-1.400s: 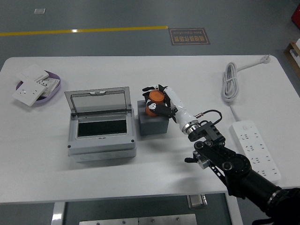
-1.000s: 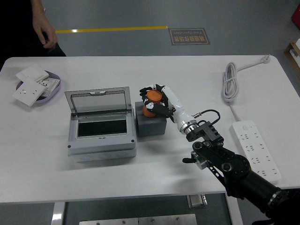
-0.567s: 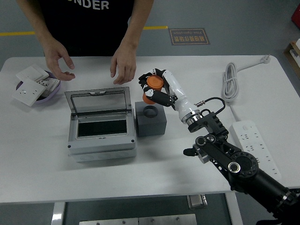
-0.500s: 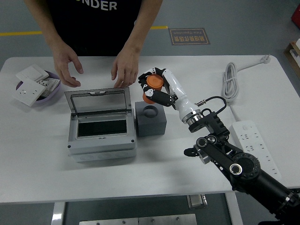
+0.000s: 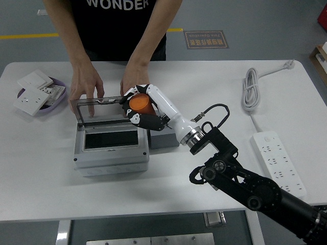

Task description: Pick up the cylinder from the cube,place it in the box,flap close box

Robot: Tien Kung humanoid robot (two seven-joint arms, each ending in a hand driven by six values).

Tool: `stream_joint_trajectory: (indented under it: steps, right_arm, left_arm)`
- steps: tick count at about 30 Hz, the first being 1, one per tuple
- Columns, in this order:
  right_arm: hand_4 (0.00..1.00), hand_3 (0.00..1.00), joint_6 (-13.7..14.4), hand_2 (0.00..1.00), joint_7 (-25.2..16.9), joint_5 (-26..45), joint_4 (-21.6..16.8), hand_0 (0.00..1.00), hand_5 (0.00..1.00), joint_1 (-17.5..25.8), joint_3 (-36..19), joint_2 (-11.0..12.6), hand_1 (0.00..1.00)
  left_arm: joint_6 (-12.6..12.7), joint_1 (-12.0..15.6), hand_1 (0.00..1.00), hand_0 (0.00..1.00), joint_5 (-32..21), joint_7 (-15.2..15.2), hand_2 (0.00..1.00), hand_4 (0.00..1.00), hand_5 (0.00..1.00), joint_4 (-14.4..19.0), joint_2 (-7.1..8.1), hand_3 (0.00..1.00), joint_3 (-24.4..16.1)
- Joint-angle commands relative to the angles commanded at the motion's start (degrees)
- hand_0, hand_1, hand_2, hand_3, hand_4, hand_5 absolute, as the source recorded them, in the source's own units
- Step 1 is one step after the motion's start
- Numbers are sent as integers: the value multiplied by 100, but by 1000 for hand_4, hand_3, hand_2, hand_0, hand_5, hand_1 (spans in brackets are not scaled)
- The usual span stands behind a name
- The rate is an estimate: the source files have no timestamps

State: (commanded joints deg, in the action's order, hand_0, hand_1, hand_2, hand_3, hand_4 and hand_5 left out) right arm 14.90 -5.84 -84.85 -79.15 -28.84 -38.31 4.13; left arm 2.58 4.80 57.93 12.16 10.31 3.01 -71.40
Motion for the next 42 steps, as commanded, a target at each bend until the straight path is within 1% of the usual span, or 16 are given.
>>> stream_joint_trajectory:
  steps: [2, 3, 7, 10, 13, 17, 20, 21, 26, 27, 32, 33, 38, 39, 42]
  right_arm:
    - [92, 394, -139, 446, 192, -278, 49, 239, 2, -170, 143, -65, 403]
    - [86, 384, -221, 441, 306, -447, 80, 180, 2, -284, 228, -108, 383]
    - [86, 384, -439, 441, 677, -1035, 229, 180, 2, -701, 541, -275, 383]
    - [86, 380, -524, 438, 881, -1411, 397, 155, 2, -970, 808, -408, 375]
    - [86, 380, -588, 438, 1041, -1653, 562, 155, 2, -1187, 1098, -413, 375]
    - [84, 384, -660, 441, 1098, -1750, 795, 155, 2, -1425, 1450, -413, 386]
    - [84, 384, -698, 441, 1095, -1762, 955, 155, 2, -1549, 1601, -413, 386]
    - [97, 394, -723, 451, 1087, -1743, 1015, 176, 2, -1595, 1649, -413, 398]
    - [97, 394, -882, 451, 963, -1525, 1215, 176, 2, -1805, 1844, -413, 398]
    - [104, 493, -900, 529, 940, -1488, 1232, 330, 2, -1835, 1878, -413, 504]
    - [104, 493, -961, 529, 870, -1366, 1301, 330, 2, -1924, 2001, -413, 504]
    - [418, 616, -969, 629, 867, -1360, 1316, 678, 2, -1931, 2012, -413, 655]
    - [418, 616, -1001, 629, 877, -1373, 1406, 678, 2, -1955, 2042, -413, 655]
    - [411, 666, -1002, 688, 879, -1380, 1424, 746, 241, -1958, 2044, -413, 699]
    - [411, 666, -993, 688, 879, -1410, 1475, 746, 241, -1961, 2048, -413, 699]
  left_arm:
    - [1, 4, 852, 923, 4, 3, 854, 2, 2, 0, -1, 951, -6]
    - [1, 7, 852, 923, 8, 4, 854, 2, 2, 0, -1, 951, -10]
    - [1, 12, 852, 923, 31, 12, 854, 2, 2, 0, 8, 951, -28]
    - [0, 11, 852, 923, 49, 15, 854, 2, 2, 0, 20, 951, -41]
    - [-1, 9, 852, 923, 66, 19, 854, 2, 2, 0, 32, 951, -51]
    - [-6, 4, 852, 923, 99, 27, 854, 2, 2, 0, 51, 951, -63]
    - [-8, -3, 852, 923, 115, 28, 854, 2, 2, 0, 67, 951, -67]
    - [-9, -6, 852, 923, 122, 29, 854, 2, 2, 0, 71, 951, -70]
    - [-12, -15, 852, 923, 152, 33, 854, 2, 2, 0, 85, 951, -82]
    - [-13, -17, 852, 923, 153, 32, 854, 2, 2, 0, 87, 951, -82]
    - [-15, -20, 852, 923, 178, 38, 854, 2, 2, 0, 98, 951, -95]
    - [-15, -18, 852, 923, 184, 41, 854, 2, 2, 0, 99, 951, -98]
    - [-16, -5, 852, 923, 192, 55, 854, 2, 2, 0, 98, 951, -97]
    - [-16, -3, 852, 923, 191, 57, 854, 2, 2, 0, 98, 951, -95]
    - [-18, -2, 852, 923, 192, 65, 854, 2, 2, 0, 96, 951, -90]
